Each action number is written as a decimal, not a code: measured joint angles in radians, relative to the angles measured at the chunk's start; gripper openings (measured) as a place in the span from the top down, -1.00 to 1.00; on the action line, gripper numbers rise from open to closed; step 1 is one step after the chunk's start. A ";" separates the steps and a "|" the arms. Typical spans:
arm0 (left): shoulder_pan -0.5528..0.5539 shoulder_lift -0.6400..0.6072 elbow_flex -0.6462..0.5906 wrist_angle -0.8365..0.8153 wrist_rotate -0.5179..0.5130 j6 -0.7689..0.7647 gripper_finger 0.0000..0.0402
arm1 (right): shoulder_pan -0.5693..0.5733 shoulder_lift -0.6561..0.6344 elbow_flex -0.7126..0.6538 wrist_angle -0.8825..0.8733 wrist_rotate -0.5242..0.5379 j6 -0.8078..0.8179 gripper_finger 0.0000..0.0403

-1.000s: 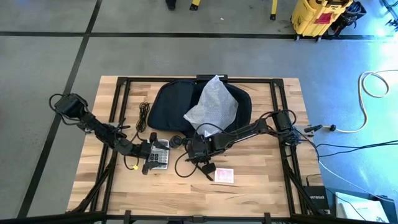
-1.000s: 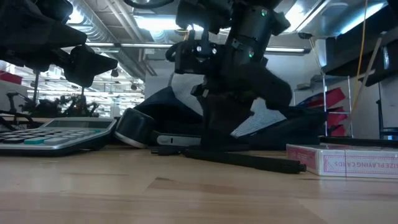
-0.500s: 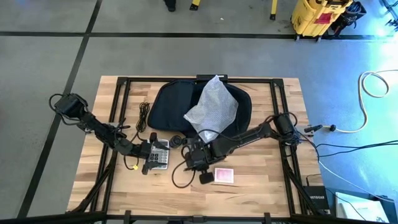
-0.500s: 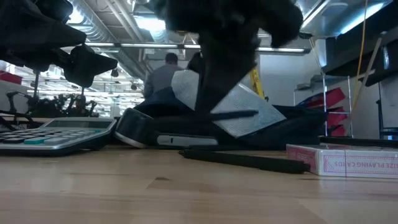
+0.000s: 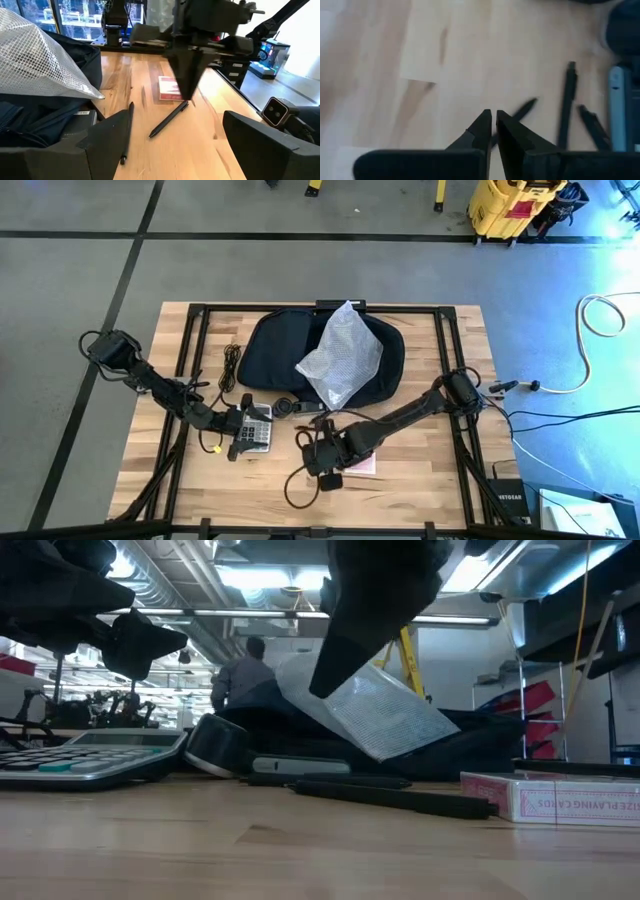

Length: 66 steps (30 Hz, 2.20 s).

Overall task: Unpack backpack
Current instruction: Adjust the black pen

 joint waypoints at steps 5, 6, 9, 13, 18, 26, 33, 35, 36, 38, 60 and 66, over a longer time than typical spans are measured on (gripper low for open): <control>0.000 0.000 0.000 0.002 0.012 -0.002 -0.54 | -0.064 0.000 0.000 -0.044 0.016 -0.019 0.83; 0.000 0.000 0.000 0.002 0.012 -0.003 -0.54 | -0.080 0.000 -0.001 -0.048 0.016 -0.020 0.78; 0.000 0.000 0.000 0.002 0.012 -0.004 -0.54 | -0.112 -0.002 -0.025 -0.042 0.017 -0.012 0.63; 0.000 0.000 0.000 0.003 0.013 0.006 -0.54 | -0.118 0.006 -0.070 -0.008 0.004 0.032 0.49; 0.000 0.000 0.000 0.004 0.013 0.010 -0.54 | -0.125 0.021 -0.098 0.007 0.005 0.070 0.45; 0.000 0.000 0.000 0.004 0.014 0.005 -0.54 | -0.163 0.060 -0.099 0.028 -0.016 0.073 0.45; 0.000 0.000 -0.001 0.002 0.014 0.005 -0.54 | -0.174 0.080 -0.096 0.046 -0.064 0.056 0.45; 0.000 0.000 -0.001 0.003 0.015 0.005 -0.54 | -0.173 0.080 -0.096 0.046 -0.060 0.055 0.49; 0.000 0.000 -0.001 0.002 0.014 0.006 -0.54 | -0.173 0.080 -0.095 0.045 -0.060 0.055 0.52; 0.000 0.000 -0.001 0.004 0.015 0.005 -0.54 | -0.173 0.081 -0.095 0.045 -0.064 0.056 0.59; 0.000 0.000 -0.001 0.003 0.013 0.002 -0.54 | -0.173 0.088 0.012 -0.055 -0.112 0.033 0.91; 0.000 0.000 -0.001 0.004 0.013 0.002 -0.54 | -0.155 0.088 0.081 -0.070 -0.153 0.086 0.91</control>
